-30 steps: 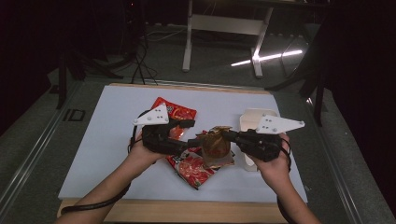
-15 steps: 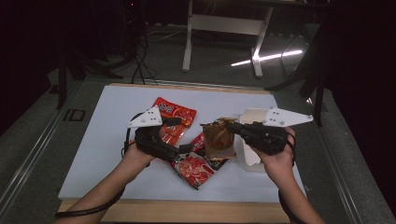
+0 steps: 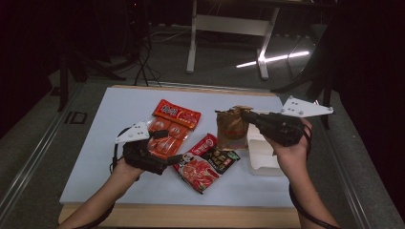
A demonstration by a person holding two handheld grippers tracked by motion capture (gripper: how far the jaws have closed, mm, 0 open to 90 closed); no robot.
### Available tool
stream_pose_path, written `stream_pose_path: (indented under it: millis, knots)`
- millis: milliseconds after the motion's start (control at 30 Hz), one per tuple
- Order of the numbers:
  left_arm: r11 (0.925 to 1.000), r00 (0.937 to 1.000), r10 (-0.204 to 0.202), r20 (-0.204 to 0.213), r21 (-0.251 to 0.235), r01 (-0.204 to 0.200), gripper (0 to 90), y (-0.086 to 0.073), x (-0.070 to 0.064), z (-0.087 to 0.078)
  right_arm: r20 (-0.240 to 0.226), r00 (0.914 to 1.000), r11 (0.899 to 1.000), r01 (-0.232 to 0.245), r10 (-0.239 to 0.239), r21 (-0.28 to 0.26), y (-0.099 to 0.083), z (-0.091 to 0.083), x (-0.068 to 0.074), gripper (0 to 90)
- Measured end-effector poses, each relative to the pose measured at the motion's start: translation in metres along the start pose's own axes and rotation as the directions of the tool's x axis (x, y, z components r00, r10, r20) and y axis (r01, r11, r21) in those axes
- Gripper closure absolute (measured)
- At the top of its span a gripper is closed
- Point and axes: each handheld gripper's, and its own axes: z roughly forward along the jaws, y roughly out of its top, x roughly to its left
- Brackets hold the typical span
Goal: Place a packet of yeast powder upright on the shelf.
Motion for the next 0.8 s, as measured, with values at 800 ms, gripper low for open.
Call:
stream_pose_path:
  millis: [800]
  knots:
    - [0.9995, 0.9914, -0.025, -0.128, 0.016, 0.027, 2.5, -0.059, 0.015, -0.037, 0.137, 0.9885, 0.998, -0.061, 0.063, -0.015, 0.002, -0.005, -0.062, 89.8]
